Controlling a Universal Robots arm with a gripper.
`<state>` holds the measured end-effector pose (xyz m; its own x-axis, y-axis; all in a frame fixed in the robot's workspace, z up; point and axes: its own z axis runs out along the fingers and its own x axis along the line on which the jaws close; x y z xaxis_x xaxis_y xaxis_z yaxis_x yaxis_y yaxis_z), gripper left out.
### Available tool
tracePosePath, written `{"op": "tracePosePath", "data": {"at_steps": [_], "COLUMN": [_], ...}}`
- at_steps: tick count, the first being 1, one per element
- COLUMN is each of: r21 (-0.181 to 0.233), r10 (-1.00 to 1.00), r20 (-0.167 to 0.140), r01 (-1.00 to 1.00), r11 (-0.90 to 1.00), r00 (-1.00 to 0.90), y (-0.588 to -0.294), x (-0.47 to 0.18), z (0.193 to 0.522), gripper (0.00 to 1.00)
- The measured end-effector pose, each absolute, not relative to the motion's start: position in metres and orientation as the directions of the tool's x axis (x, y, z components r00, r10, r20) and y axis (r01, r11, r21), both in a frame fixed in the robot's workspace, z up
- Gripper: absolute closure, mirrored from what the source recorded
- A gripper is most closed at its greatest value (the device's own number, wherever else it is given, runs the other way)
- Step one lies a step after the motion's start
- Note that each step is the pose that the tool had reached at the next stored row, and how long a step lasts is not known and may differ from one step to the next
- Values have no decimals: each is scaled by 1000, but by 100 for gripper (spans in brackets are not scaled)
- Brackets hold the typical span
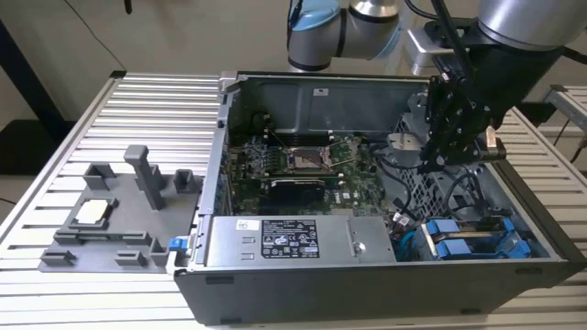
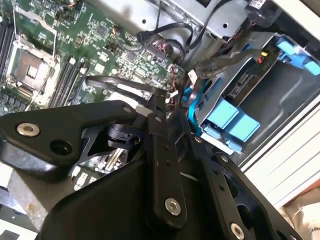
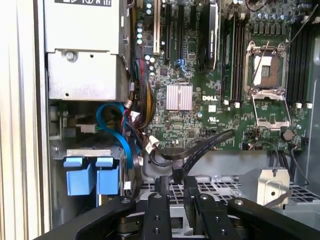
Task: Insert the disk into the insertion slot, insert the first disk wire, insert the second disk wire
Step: 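Insert the first disk wire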
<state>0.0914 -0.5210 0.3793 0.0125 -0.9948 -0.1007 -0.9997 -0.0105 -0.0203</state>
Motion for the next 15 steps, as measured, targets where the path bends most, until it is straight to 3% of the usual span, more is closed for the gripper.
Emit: {"op": "tracePosePath", "data": {"at_steps": [15], "r21": [-43], "r10": [-992], "r20": [-99], "r01": [-996], "r11": [-77], "r00": [81], "y": [-521], "x": [79], "z": [368], "gripper": [73]}}
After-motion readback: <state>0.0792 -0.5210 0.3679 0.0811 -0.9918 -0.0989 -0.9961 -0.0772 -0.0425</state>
